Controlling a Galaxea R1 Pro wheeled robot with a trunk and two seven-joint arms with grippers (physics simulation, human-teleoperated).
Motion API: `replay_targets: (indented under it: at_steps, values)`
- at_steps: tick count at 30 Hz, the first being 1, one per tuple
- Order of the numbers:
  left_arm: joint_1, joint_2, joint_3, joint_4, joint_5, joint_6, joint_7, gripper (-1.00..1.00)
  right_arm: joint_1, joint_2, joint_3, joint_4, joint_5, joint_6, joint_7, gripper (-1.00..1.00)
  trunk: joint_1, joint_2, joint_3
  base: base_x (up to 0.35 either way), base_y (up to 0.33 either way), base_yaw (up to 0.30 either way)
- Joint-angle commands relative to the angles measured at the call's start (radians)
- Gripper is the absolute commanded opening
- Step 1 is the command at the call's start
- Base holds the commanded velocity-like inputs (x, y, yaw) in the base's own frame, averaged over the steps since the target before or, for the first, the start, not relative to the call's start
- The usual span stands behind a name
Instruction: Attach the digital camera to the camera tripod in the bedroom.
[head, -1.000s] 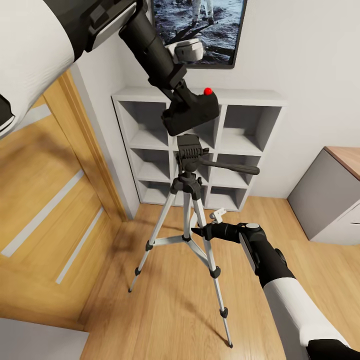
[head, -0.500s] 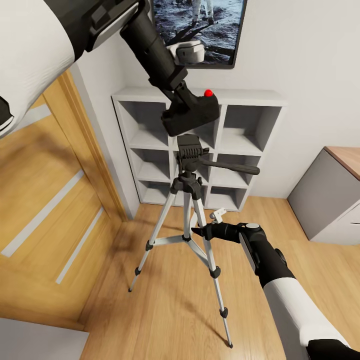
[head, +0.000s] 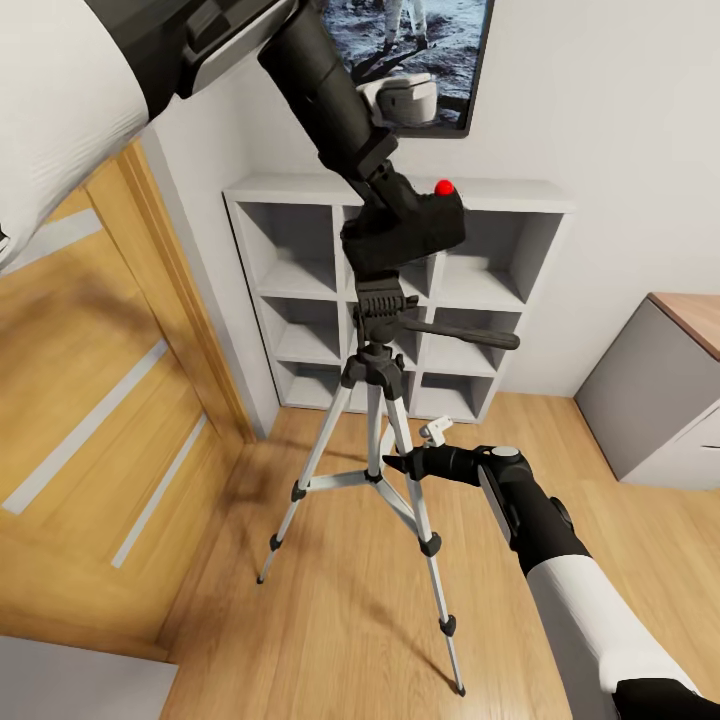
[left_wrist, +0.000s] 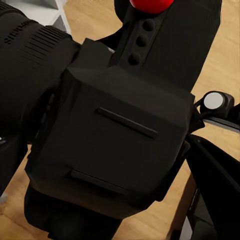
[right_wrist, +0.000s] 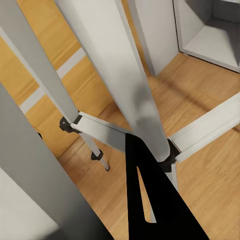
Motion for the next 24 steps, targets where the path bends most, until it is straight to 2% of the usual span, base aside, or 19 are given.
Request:
replay_targets:
  at_steps: [1,8,13,19,21,24]
  values:
    - [-0.002,0.003,-0.003,0.0,0.004,0.009,-0.005,-1.0,-0.001,0.0,-0.001,-0.001,0.044,-0.005,-0.014,-1.0,0.001,-0.002,-0.002,0.0,0.0,0.0]
    - [-0.002,0.03,-0.011,-0.005,0.002,0.009,-0.005,-1.0,-0.001,0.0,-0.001,-0.001,0.044,-0.005,-0.014,-1.0,0.001,-0.002,-0.002,0.0,0.0,0.0]
    - [-0.002,0.036,-0.017,-0.016,-0.002,0.009,-0.006,-1.0,-0.001,0.0,-0.001,-0.001,0.043,-0.005,-0.015,-1.0,0.001,-0.002,-0.002,0.0,0.0,0.0]
    - [-0.002,0.038,-0.022,-0.07,-0.001,0.01,-0.005,-1.0,-0.001,0.0,-0.001,-0.001,0.043,-0.005,-0.015,-1.0,0.001,-0.002,-0.002,0.0,0.0,0.0]
    - [-0.002,0.039,-0.029,-0.076,-0.001,0.01,-0.005,-1.0,-0.001,0.0,-0.001,-0.001,0.043,-0.005,-0.016,-1.0,0.001,-0.002,-0.002,0.0,0.0,0.0]
    - [-0.002,0.038,-0.064,-0.08,0.0,0.01,-0.005,-1.0,-0.001,0.0,-0.001,-0.001,0.044,-0.005,-0.016,-1.0,0.001,-0.002,-0.002,0.0,0.0,0.0]
